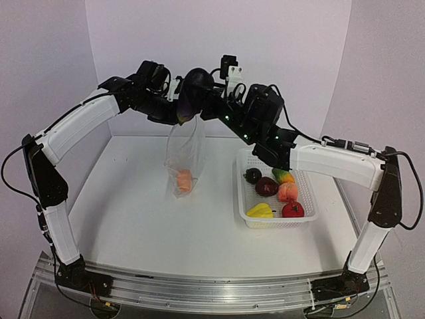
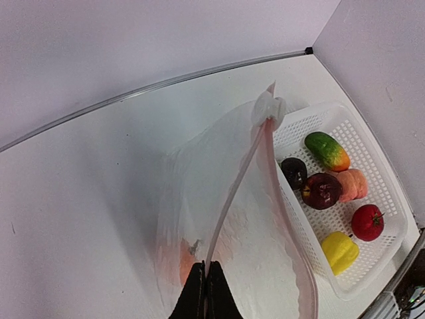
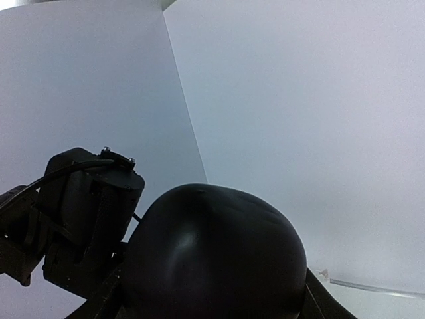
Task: Place the food in the zip-top bag and seal the zipper
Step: Place the fake vegetable in the zipper food storage bag.
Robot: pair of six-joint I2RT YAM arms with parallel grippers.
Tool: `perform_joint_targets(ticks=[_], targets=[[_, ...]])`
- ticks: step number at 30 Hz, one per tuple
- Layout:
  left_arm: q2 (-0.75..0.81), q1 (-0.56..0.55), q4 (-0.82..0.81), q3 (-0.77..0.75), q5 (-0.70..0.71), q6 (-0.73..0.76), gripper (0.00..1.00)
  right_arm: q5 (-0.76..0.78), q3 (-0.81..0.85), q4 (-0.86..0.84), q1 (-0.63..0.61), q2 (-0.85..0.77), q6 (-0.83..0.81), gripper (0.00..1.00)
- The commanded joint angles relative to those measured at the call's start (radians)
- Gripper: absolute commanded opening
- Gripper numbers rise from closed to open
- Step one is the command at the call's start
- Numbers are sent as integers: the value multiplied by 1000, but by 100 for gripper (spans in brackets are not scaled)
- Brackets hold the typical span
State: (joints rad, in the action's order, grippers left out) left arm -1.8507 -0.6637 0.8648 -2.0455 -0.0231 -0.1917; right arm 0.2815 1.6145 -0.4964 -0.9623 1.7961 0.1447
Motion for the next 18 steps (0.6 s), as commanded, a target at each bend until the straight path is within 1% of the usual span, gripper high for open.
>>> perform_joint_targets(ticks=[1, 4, 11, 16, 18], targets=[[51, -30, -39, -70, -197, -67, 0, 14, -81, -131, -15, 17, -97, 0], [59, -17, -33, -48, -267, -111, 0, 47, -101, -162, -15, 36, -89, 0], [80, 41, -35, 29, -405, -203, 0, 97, -162, -163, -15, 82, -81, 0], [82, 44, -48, 12, -416, -201, 0, 109, -186, -159, -17, 122, -91, 0], [80, 44, -48, 4, -407, -193, 0, 95, -168, -110, -25, 128, -116, 0]])
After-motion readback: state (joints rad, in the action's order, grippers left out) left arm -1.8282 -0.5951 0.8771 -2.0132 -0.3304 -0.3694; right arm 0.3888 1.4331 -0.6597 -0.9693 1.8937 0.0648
